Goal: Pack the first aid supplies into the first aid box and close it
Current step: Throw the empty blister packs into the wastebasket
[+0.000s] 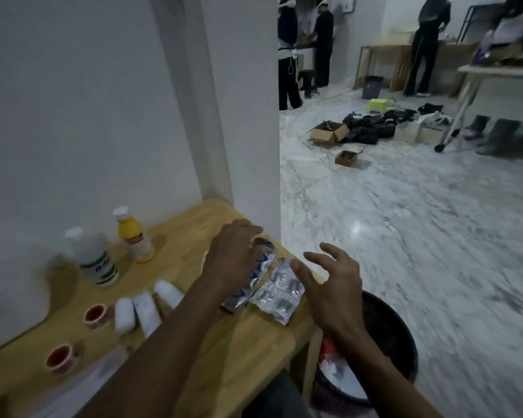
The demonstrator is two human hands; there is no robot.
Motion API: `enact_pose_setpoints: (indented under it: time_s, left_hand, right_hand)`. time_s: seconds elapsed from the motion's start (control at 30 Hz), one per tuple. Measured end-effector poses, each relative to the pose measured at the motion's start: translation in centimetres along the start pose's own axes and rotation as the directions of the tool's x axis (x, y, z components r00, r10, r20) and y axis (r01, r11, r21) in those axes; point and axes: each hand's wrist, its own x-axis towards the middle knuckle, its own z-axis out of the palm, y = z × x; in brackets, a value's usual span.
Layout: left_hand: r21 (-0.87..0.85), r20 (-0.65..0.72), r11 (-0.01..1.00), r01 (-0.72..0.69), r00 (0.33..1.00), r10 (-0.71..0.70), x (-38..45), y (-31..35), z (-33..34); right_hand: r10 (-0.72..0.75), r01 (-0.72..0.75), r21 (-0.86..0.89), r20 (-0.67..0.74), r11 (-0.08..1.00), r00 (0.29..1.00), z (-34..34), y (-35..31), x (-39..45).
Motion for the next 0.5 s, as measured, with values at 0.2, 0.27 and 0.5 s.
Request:
enact_pose_setpoints:
  time_s: [0.2,0.27,0.5]
  left_hand:
    - [-0.001,-0.069,1.0,-0.005,0.998,0.005,0.7,0.0,0.8]
    - [-0.022,-0.101,1.0,-0.009,0.995,0.006,0.6,0.0,0.7]
    - [-0.157,-0.18,0.988,-0.008,0.983,-0.021,0.1,1.7,0.6]
  right_hand:
    - [0.0,0.004,0.059,-0.067,0.998,0.998,0.9,0.5,0.0]
    - [-0.006,0.014,0.093,-0.089,0.996,0.996,0.9,0.7,0.0]
    - [0.006,0.018,0.192,-0.122,0.981,0.992,-1.8,0.9,0.6]
